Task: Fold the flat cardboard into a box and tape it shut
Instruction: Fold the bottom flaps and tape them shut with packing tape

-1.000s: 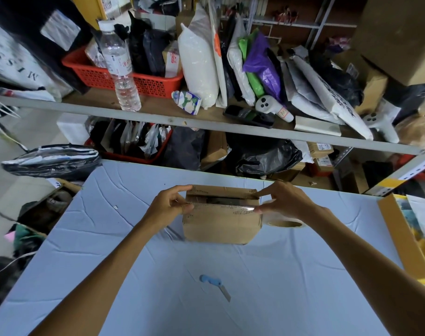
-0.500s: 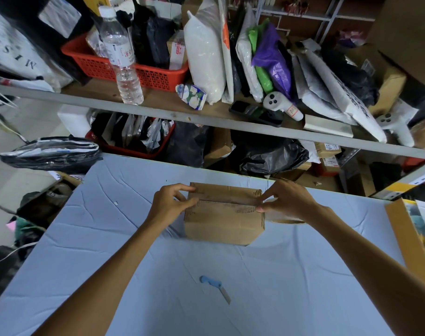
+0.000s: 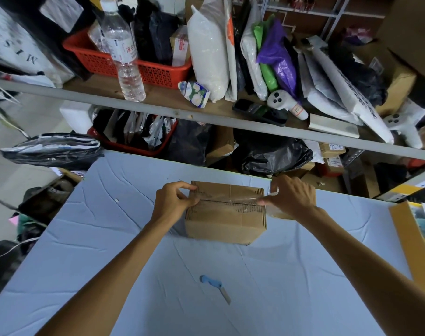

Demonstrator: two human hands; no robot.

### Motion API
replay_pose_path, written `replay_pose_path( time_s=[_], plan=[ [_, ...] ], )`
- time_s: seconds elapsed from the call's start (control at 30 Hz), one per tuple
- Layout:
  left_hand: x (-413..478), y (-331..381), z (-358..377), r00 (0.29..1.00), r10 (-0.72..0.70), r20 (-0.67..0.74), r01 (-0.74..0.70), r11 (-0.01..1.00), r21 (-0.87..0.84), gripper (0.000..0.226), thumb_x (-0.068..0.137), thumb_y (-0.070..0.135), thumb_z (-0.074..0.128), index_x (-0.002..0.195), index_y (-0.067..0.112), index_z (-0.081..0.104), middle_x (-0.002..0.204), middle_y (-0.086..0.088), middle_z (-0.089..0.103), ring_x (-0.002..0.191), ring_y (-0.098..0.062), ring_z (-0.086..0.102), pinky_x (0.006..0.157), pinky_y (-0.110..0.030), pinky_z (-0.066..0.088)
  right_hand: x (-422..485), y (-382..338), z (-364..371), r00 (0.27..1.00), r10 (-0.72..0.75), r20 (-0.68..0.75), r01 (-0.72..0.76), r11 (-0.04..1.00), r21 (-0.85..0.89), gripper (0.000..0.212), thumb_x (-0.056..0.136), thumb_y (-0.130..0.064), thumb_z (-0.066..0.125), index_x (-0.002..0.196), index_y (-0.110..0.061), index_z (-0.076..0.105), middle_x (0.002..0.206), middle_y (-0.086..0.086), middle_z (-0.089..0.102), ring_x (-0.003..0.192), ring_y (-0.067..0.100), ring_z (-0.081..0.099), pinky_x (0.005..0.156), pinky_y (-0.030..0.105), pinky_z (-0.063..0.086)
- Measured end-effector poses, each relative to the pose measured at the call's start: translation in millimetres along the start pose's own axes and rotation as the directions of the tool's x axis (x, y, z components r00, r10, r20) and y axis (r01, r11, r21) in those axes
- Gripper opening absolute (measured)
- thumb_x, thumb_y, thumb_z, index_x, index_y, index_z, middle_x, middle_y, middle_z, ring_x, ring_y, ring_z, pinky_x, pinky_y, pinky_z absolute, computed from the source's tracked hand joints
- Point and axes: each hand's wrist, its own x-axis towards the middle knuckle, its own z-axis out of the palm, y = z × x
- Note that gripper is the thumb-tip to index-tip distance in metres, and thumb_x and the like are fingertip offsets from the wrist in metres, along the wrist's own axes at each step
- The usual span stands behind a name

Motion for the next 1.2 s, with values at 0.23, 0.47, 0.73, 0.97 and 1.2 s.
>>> replay_pose_path(
  time_s=[0.23, 0.47, 0.73, 0.97, 1.2],
  plan=[
    [-5, -2, 4, 0.994, -0.091, -0.054, 0.087, 0.993, -0.086, 0.016, 0.079, 0.024, 0.075, 0.095, 0.024, 0.074, 0.065, 0.004, 0.068, 0.061, -0.008, 0.064, 0.059, -0.015, 0.048, -5, 10, 16, 1.0, 0.0, -0.016, 0.002, 0.991, 0.134, 0.036, 0.076, -0.061, 0.065, 0.086, -0.027, 0.07, 0.096, -0.001, 0.069, 0.077, 0.02, 0.056, 0.063, 0.028, 0.035],
    [-10, 0, 10, 0.989, -0.061, -0.134, 0.052, 0.996, -0.067, 0.016, 0.081, 0.025, 0.073, 0.097, 0.022, 0.073, 0.068, 0.007, 0.065, 0.066, -0.009, 0.061, 0.056, -0.012, 0.043, -6, 10, 10, 0.999, 0.037, 0.038, -0.043, 0.98, 0.196, 0.037, 0.066, -0.06, 0.075, 0.075, -0.025, 0.067, 0.089, -0.005, 0.06, 0.081, 0.02, 0.055, 0.062, 0.029, 0.034],
    [-9, 1, 10, 0.991, -0.086, -0.105, 0.08, 0.995, -0.062, 0.011, 0.08, 0.028, 0.074, 0.09, 0.025, 0.073, 0.069, 0.008, 0.068, 0.066, -0.009, 0.063, 0.061, -0.019, 0.047, -5, 9, 19, 0.988, 0.079, 0.133, -0.106, 0.972, 0.211, 0.04, 0.064, -0.061, 0.077, 0.068, -0.026, 0.057, 0.082, -0.005, 0.054, 0.076, 0.018, 0.049, 0.056, 0.028, 0.03],
    [-2, -2, 9, 0.932, -0.351, -0.094, 0.335, 0.929, -0.157, 0.02, 0.074, 0.036, 0.077, 0.08, 0.02, 0.067, 0.081, 0.002, 0.07, 0.078, -0.02, 0.067, 0.076, -0.038, 0.055, -4, 13, 30, 0.991, 0.075, 0.107, -0.1, 0.964, 0.245, 0.041, 0.061, -0.066, 0.075, 0.065, -0.029, 0.058, 0.081, -0.006, 0.057, 0.074, 0.017, 0.05, 0.053, 0.026, 0.027],
    [-2, 5, 13, 0.932, -0.305, -0.193, 0.297, 0.952, -0.07, 0.027, 0.077, 0.033, 0.075, 0.067, 0.011, 0.063, 0.063, 0.005, 0.066, 0.069, -0.017, 0.064, 0.063, -0.027, 0.046, -4, 13, 33, 0.989, 0.051, 0.137, -0.084, 0.964, 0.253, 0.041, 0.063, -0.067, 0.073, 0.068, -0.03, 0.056, 0.085, -0.006, 0.057, 0.076, 0.018, 0.052, 0.054, 0.026, 0.027]
  ],
)
